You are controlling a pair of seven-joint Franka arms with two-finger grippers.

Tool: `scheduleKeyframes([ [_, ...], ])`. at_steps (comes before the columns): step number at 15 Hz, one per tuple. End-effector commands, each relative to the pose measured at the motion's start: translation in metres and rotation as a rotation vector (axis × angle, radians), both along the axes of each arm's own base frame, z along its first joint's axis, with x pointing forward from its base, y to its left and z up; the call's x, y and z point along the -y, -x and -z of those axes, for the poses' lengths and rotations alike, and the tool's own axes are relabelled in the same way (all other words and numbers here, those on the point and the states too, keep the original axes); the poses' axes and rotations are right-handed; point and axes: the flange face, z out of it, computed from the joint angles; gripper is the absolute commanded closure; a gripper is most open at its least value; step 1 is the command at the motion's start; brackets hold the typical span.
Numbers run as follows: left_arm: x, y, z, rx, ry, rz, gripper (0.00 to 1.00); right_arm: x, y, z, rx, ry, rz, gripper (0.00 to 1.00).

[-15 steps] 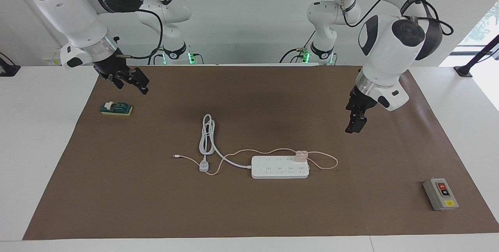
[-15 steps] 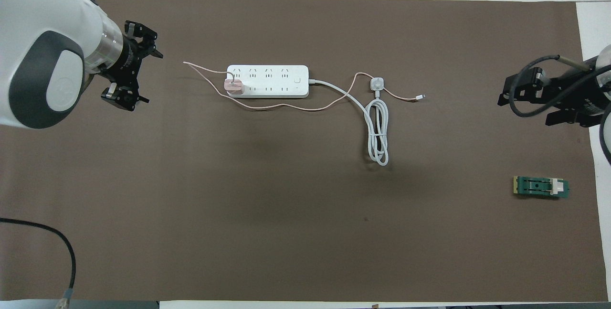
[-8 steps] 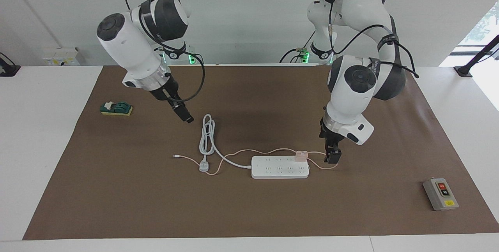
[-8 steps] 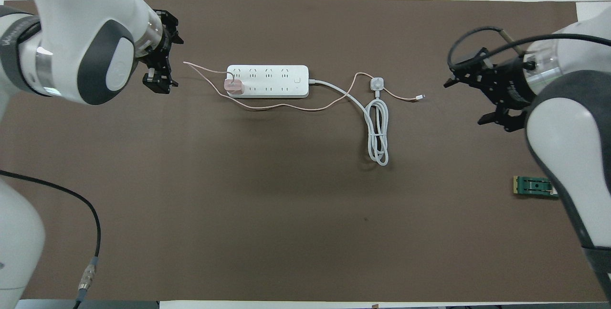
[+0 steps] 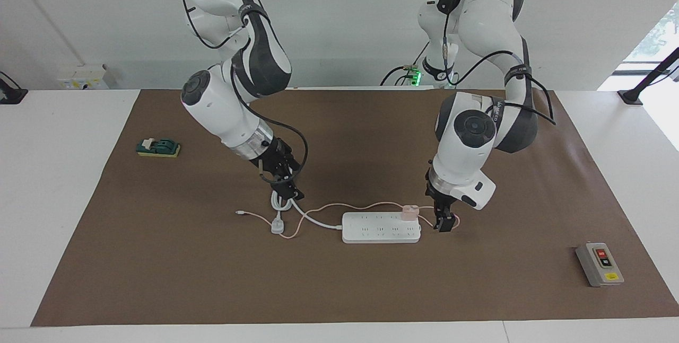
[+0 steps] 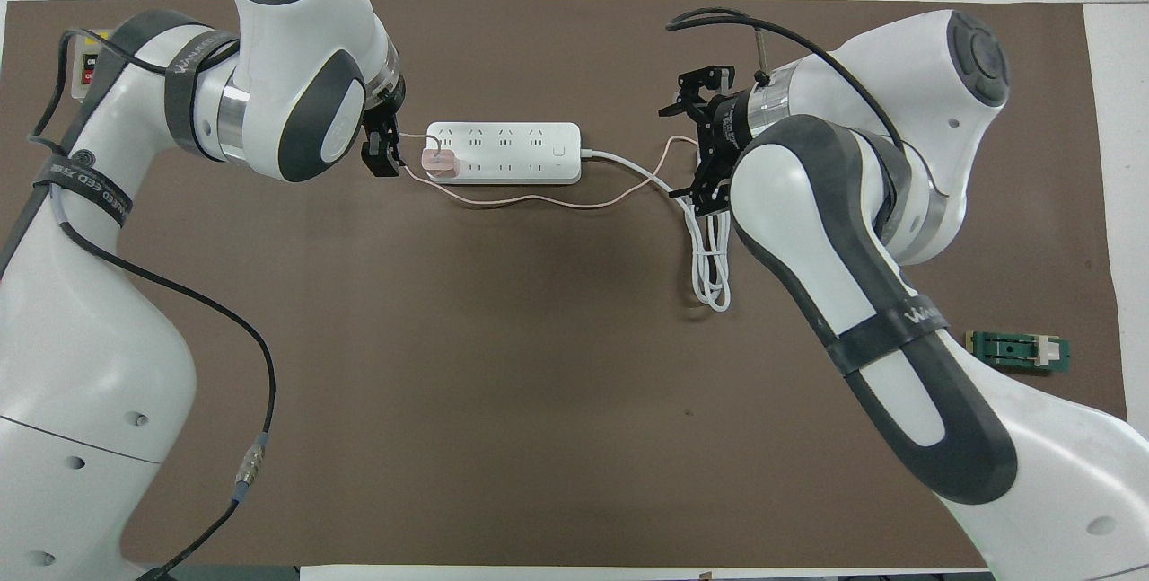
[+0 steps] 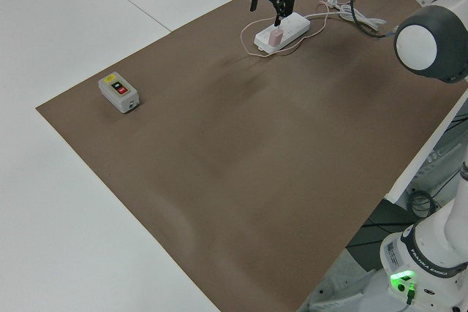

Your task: Unplug charger and place it aside

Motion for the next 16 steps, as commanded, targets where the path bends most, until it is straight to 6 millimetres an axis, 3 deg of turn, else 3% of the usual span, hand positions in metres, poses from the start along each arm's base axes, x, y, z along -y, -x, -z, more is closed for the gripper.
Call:
scheduleKeyframes([
  [1, 0.004, -0.003, 0.002, 0.008, -0.017, -0.016, 0.0, -0.035, -0.013, 0.029, -0.058, -0.001, 0.031, 0.0],
  [4, 0.007, -0.001, 0.008, 0.003, -0.022, -0.026, 0.0, -0.042, -0.037, 0.053, -0.082, 0.012, 0.023, 0.0],
  [6, 0.009, 0.0, 0.009, 0.001, -0.021, -0.026, 0.0, -0.046, -0.042, 0.072, -0.089, 0.025, 0.022, 0.0],
  [8, 0.03, 0.009, 0.006, 0.015, -0.023, 0.001, 0.0, -0.054, -0.049, 0.087, -0.098, 0.042, 0.0, 0.0],
  [9, 0.03, 0.01, 0.011, 0.015, -0.024, -0.002, 0.0, -0.059, -0.053, 0.092, -0.1, 0.048, -0.011, 0.0],
  [11, 0.029, 0.018, 0.01, 0.019, -0.028, -0.017, 0.0, -0.074, -0.049, 0.09, -0.087, 0.035, -0.016, 0.0],
  [16, 0.022, 0.042, 0.017, 0.037, -0.026, -0.023, 0.0, -0.085, -0.043, 0.092, -0.066, 0.026, 0.002, 0.0],
])
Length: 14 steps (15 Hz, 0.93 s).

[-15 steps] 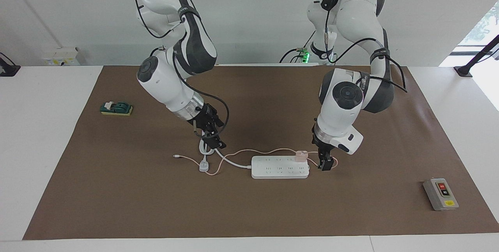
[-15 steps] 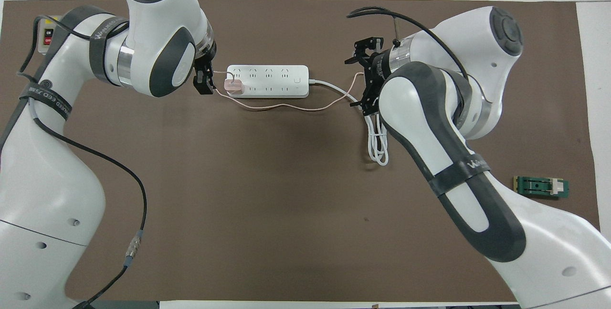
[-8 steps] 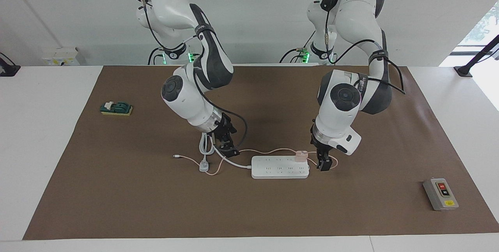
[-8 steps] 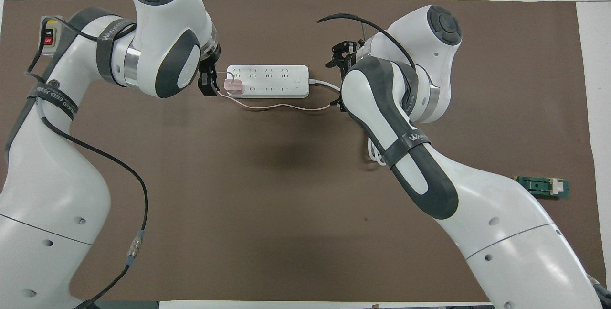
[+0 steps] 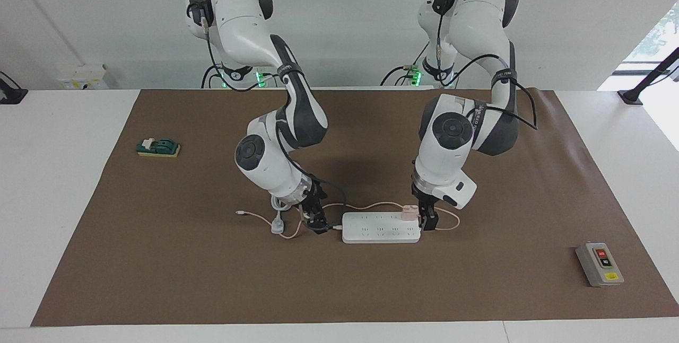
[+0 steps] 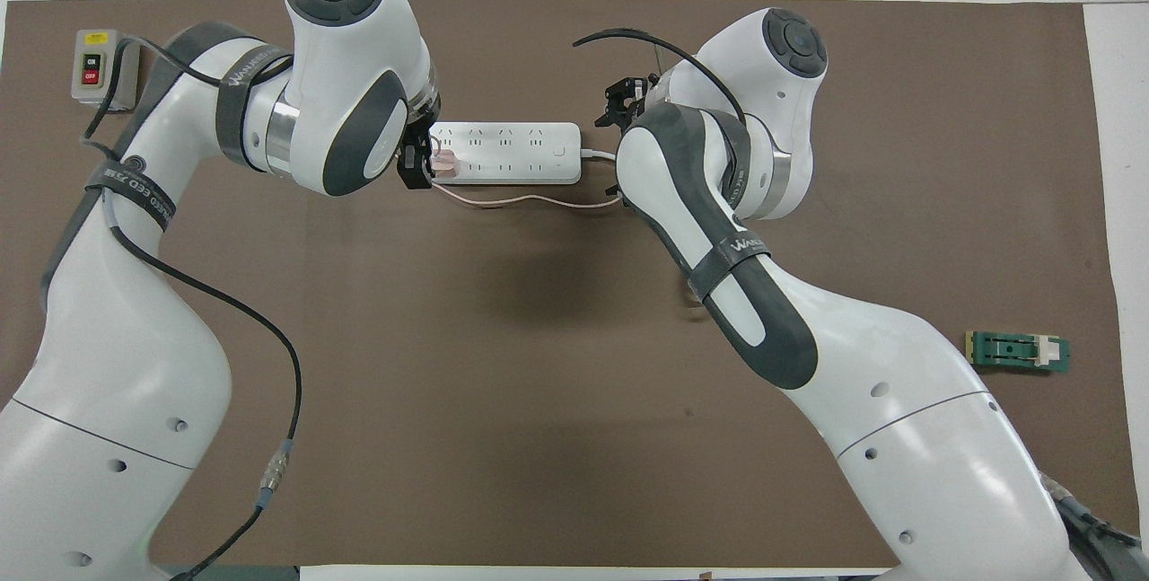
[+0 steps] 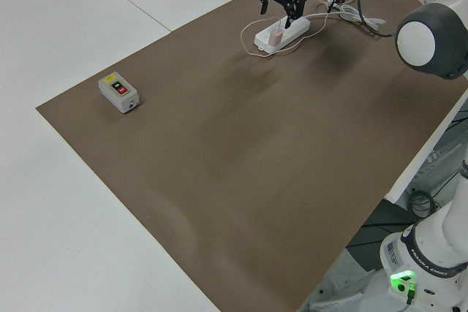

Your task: Unplug charger and place it aside

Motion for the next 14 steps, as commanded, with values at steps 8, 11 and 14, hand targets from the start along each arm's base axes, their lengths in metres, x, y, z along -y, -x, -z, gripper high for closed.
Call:
scheduleKeyframes([
  [8, 0.006, 0.027, 0.026, 0.065, -0.014, -0.014, 0.0, -0.039, -0.011, 0.048, -0.031, -0.036, -0.02, 0.0],
  [11, 0.008, 0.026, 0.028, 0.09, -0.027, -0.03, 0.0, -0.039, -0.012, 0.05, -0.027, -0.037, -0.017, 0.0],
  [14, 0.016, 0.03, 0.039, 0.08, -0.055, -0.013, 0.0, -0.04, -0.02, 0.044, 0.003, -0.046, 0.0, 0.0],
])
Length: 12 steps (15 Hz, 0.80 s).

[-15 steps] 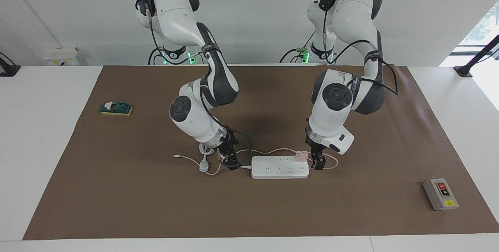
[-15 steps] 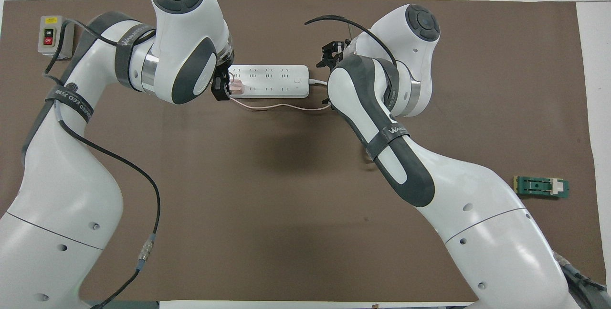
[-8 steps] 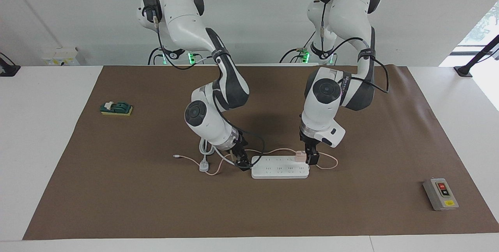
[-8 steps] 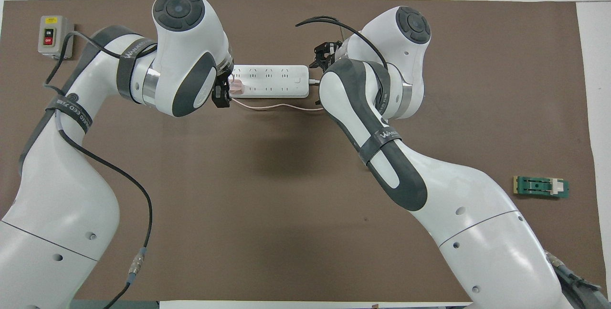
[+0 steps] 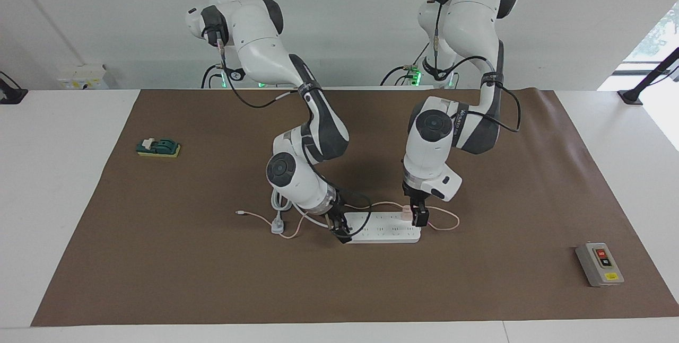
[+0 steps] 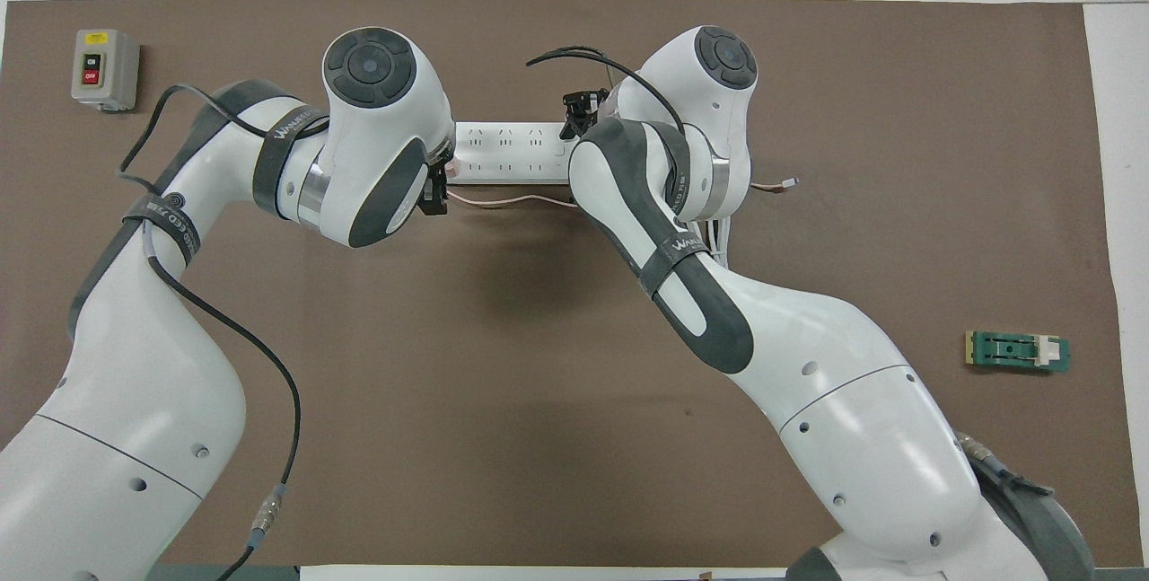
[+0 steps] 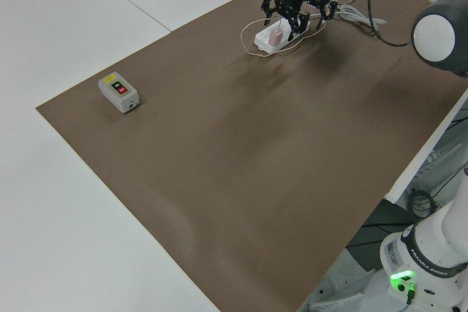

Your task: Unplug charger and place it aside

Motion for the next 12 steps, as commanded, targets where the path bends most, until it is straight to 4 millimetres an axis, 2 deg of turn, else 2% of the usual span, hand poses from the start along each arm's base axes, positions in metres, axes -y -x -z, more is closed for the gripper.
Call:
scheduleKeyframes([
  [1, 0.003, 0.005, 0.013, 0.009, -0.036, -0.009, 0.0, -0.005, -0.016, -0.004, 0.024, -0.04, 0.044, 0.0],
  [5, 0.001, 0.004, 0.016, 0.004, -0.035, -0.023, 0.02, -0.002, -0.023, -0.004, 0.05, -0.054, 0.07, 0.0],
  [7, 0.002, 0.003, 0.02, -0.001, -0.033, -0.025, 0.16, -0.002, -0.023, 0.002, 0.028, -0.083, 0.095, 0.0],
  [8, 0.003, 0.001, 0.02, 0.0, -0.031, -0.025, 0.33, -0.002, -0.022, 0.003, 0.024, -0.084, 0.098, 0.0],
  [10, 0.002, -0.002, 0.019, 0.005, -0.025, -0.028, 0.85, -0.001, -0.023, 0.004, 0.026, -0.084, 0.1, 0.0],
  [11, 0.002, -0.002, 0.019, 0.006, -0.023, -0.028, 0.99, -0.001, -0.023, 0.003, 0.027, -0.085, 0.102, 0.0],
  [12, 0.003, -0.003, 0.02, 0.005, -0.021, -0.03, 1.0, -0.001, -0.022, 0.007, 0.023, -0.083, 0.103, 0.0],
])
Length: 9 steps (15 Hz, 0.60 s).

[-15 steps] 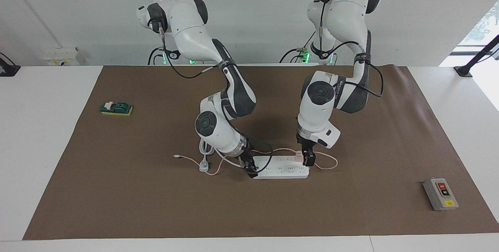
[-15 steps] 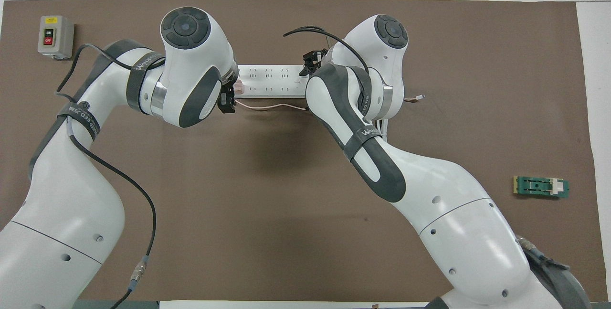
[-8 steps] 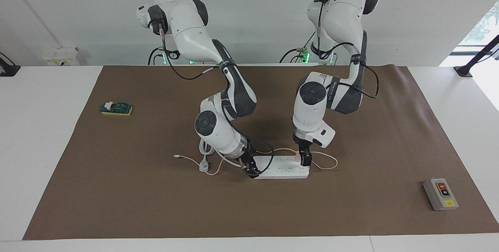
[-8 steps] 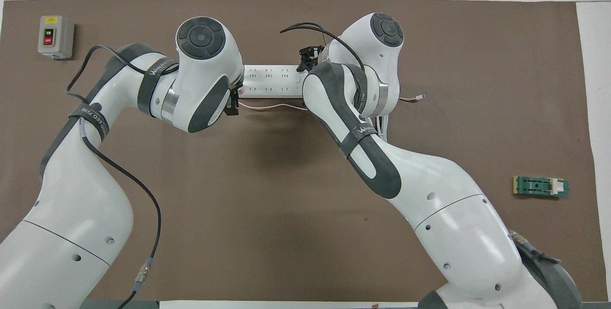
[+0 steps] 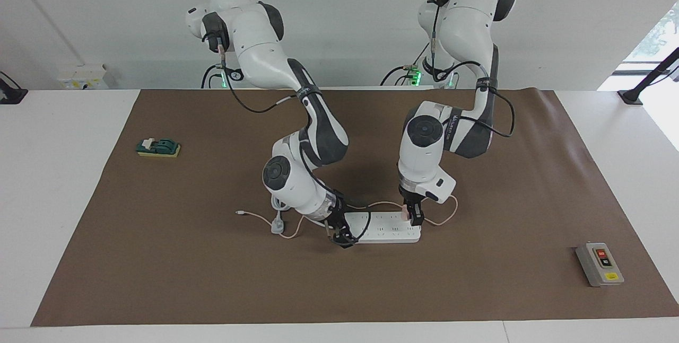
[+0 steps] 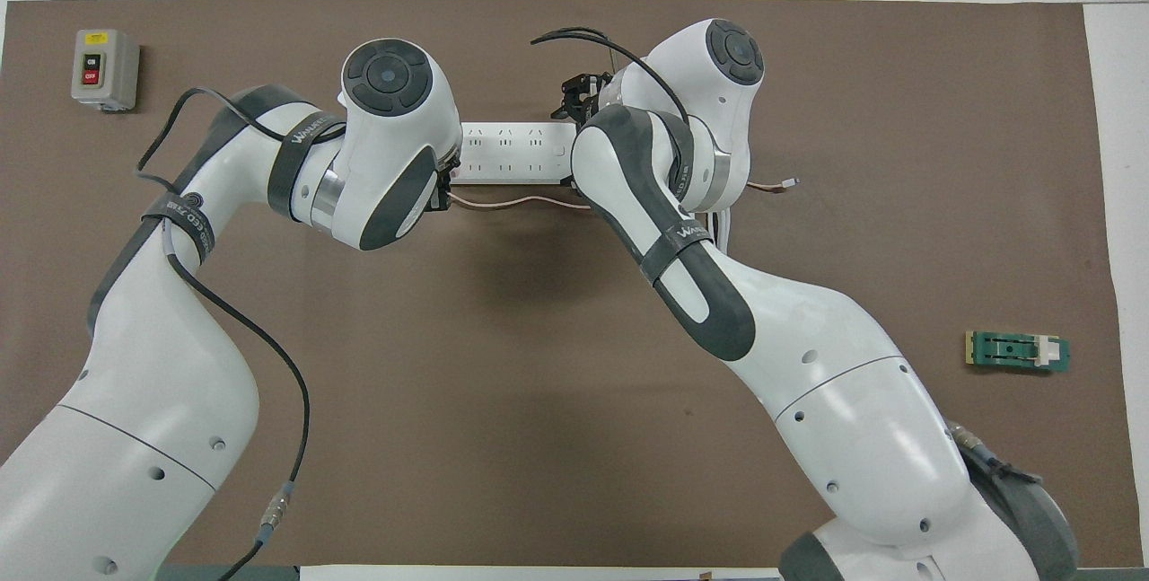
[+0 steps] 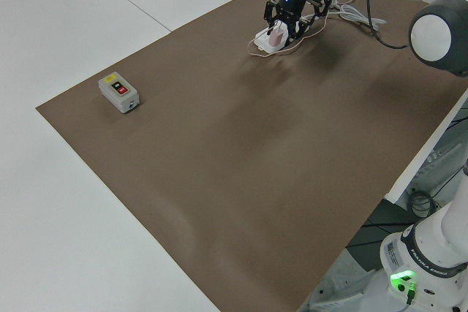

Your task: Unplug charger and place it aside

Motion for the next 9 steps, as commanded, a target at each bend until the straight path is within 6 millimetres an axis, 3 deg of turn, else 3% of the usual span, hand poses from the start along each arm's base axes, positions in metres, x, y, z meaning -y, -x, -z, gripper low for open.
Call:
scheduleKeyframes([
  [1, 0.0025, 0.0006, 0.0054, -0.005, -0.012, -0.016, 1.0, -0.0002, -0.0082, 0.0072, 0.009, -0.027, 0.046, 0.0],
  [8, 0.004, -0.001, 0.0139, -0.013, -0.015, -0.01, 1.0, -0.0003, -0.0072, 0.0119, 0.001, -0.037, 0.058, 0.01],
  [9, 0.004, -0.001, 0.0139, -0.013, -0.015, -0.01, 1.0, -0.0004, -0.007, 0.012, 0.0, -0.036, 0.058, 0.16],
])
